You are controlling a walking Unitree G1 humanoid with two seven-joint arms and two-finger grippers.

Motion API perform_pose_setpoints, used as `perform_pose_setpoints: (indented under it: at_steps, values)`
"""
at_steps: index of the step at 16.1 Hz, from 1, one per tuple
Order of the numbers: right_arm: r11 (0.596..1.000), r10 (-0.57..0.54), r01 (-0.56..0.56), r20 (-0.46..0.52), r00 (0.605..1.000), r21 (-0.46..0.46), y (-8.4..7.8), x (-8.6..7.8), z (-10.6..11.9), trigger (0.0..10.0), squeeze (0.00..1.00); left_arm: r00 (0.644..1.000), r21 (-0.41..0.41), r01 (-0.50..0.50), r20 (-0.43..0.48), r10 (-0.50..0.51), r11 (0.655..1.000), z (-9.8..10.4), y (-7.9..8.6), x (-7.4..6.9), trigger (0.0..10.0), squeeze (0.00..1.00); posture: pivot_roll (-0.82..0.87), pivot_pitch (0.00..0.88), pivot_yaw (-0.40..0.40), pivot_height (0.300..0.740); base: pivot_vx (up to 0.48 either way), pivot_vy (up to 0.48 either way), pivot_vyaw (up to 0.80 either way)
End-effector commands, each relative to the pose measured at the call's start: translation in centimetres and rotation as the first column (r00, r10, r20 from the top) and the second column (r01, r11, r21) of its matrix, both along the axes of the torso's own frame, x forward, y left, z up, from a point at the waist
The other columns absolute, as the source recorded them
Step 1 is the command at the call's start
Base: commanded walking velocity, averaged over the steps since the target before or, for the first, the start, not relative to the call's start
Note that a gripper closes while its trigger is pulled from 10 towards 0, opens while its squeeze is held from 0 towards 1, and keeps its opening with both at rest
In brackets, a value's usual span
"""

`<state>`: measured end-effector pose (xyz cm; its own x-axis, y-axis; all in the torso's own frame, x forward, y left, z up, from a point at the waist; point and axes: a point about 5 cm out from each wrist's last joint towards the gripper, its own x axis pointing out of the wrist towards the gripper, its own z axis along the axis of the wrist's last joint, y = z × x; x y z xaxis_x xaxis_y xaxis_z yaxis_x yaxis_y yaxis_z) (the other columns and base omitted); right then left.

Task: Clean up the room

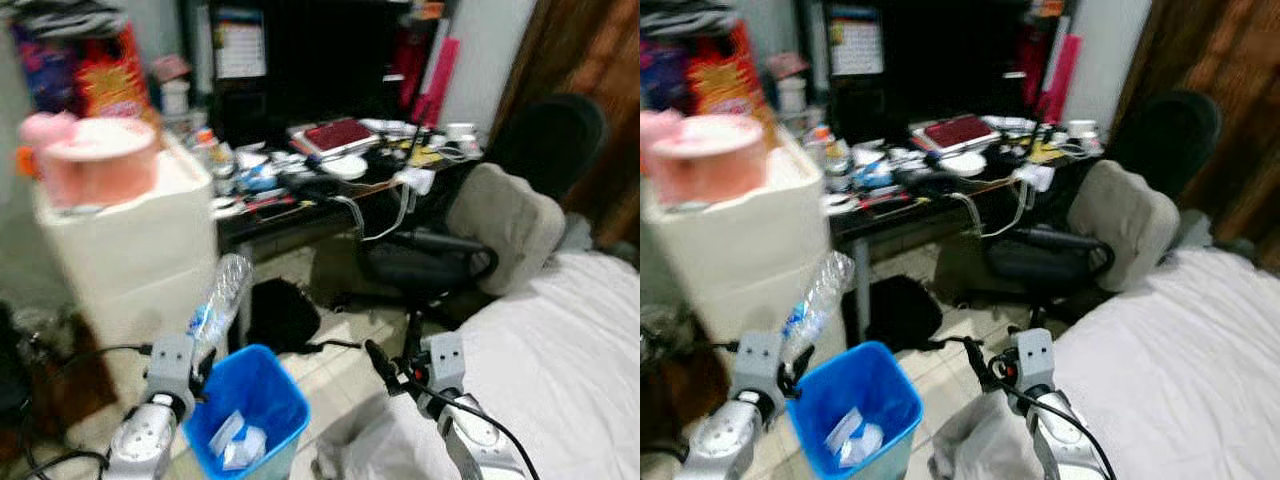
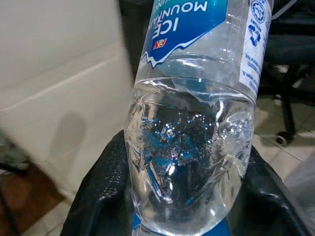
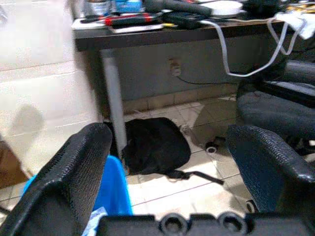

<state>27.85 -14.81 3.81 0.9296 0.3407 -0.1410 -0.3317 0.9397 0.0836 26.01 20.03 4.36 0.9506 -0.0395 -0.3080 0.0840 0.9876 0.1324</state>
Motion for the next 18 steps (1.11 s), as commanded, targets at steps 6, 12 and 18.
perform_pose_setpoints:
  at_steps: [6, 12, 18]
  values:
    - [0.999, 0.043, -0.044, -0.048, 0.998, -0.010, -0.5, 0.0, -0.6, 10.0, 0.00, 0.963, -0.045, -0.132, -0.241, 0.118, 0.990, -4.2, 1.2, 1.6, 10.0, 0.56, 0.13, 0.000, -0.110, 0.740, 0.155, 0.000, 0.00]
    - [0.998, 0.055, -0.056, -0.048, 0.997, -0.014, -0.5, 0.1, -0.5, 10.0, 0.00, 0.975, -0.200, -0.002, -0.220, -0.043, 0.980, -3.4, -0.5, 4.0, 10.0, 1.00, 0.10, 0.000, -0.111, 0.740, 0.000, 0.000, 0.00]
    - [0.996, -0.076, 0.079, 0.083, 0.994, -0.038, -2.7, -0.6, 1.4, 10.0, 0.00, 0.964, -0.081, 0.216, 0.178, -0.199, 0.973, 1.6, -2.3, 2.7, 10.0, 0.00, 0.10, 0.000, -0.090, 0.740, 0.000, 0.000, 0.00]
